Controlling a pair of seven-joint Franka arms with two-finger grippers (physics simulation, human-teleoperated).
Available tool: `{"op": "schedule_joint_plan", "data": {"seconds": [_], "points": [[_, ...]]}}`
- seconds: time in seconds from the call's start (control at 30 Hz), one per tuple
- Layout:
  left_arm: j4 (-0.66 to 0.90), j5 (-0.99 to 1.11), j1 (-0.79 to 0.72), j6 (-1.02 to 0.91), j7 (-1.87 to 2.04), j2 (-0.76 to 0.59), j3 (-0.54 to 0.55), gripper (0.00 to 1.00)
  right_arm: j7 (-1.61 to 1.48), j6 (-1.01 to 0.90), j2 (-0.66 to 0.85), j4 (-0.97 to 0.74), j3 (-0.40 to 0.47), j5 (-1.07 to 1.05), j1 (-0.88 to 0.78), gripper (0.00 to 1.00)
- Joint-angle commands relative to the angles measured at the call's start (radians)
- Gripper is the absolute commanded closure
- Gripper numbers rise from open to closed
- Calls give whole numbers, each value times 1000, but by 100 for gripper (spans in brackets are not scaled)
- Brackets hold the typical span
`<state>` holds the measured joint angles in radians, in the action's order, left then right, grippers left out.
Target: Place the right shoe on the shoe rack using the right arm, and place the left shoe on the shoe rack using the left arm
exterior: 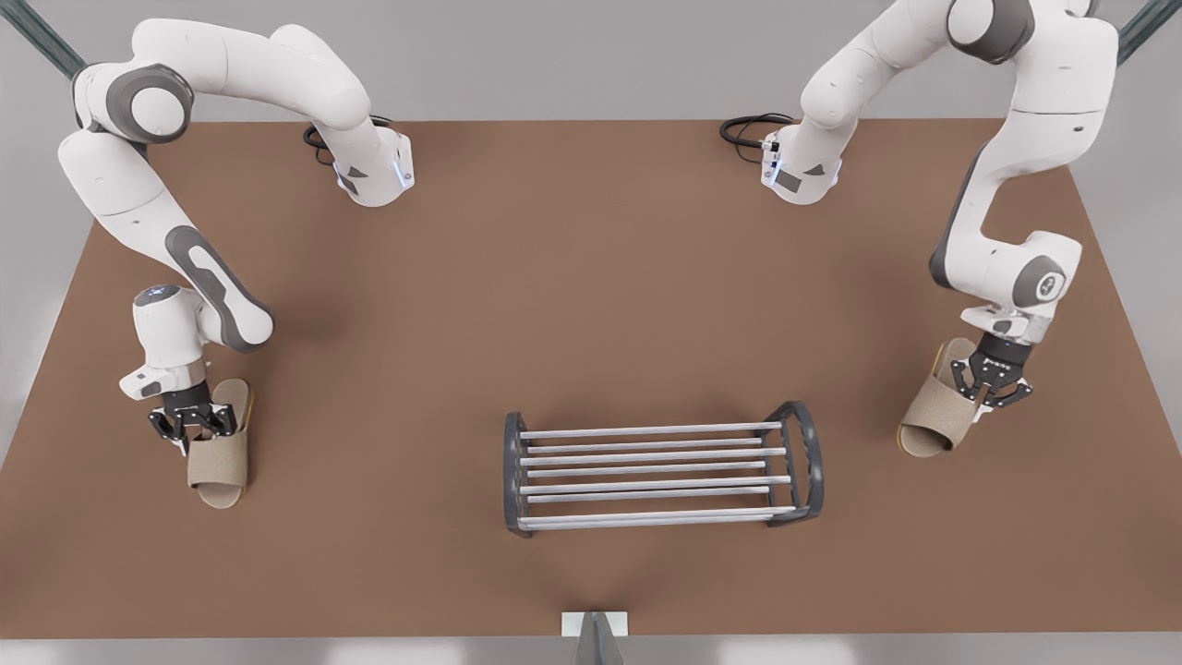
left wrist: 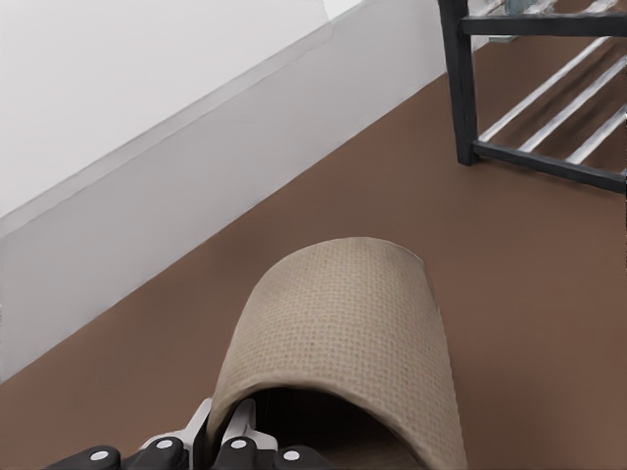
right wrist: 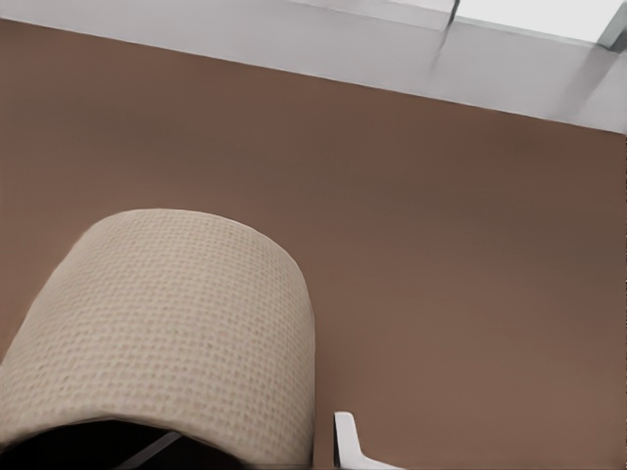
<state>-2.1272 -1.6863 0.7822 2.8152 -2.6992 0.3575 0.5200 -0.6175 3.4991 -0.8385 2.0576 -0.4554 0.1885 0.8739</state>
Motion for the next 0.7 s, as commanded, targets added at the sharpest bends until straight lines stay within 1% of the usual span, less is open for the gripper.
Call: {"op": "schedule_joint_plan", "data": {"seconds": [0.0, 0.03, 0.1, 0.13, 0.2, 0.33, 0.4, 0.47, 0.57, 0.67], "points": [[6, 3, 0, 260, 294, -18, 89, 79, 16, -3, 2, 1, 0, -1, 2, 79], [18, 2, 2, 328, 314, -22, 141, 79, 22, -12, 7, 1, 0, -1, 4, 79], [61, -23, -14, 380, 317, -15, 161, 79, 22, -38, 21, 1, 0, -1, 7, 79], [105, -23, -17, 385, 318, -8, 160, 79, 24, -40, 22, 3, 0, -1, 8, 79], [228, -24, -46, 463, 318, -9, 164, 79, 31, -40, 29, 7, -2, -1, 8, 79], [325, -26, -27, 495, 318, -22, 161, 79, 53, -40, 38, 13, -2, -1, 8, 79], [415, -108, -80, 633, 318, -15, 235, 79, 68, -71, 61, 15, -5, 0, 8, 79], [444, -113, -175, 679, 322, -5, 235, 79, 88, -114, 87, 13, -9, 0, 8, 79], [518, -128, -311, 681, 326, 26, 219, 79, 154, -215, 160, 13, -14, 0, -1, 79], [544, -162, -411, 681, 334, 31, 218, 79, 239, -390, 240, -19, -63, 0, -1, 79]]}}
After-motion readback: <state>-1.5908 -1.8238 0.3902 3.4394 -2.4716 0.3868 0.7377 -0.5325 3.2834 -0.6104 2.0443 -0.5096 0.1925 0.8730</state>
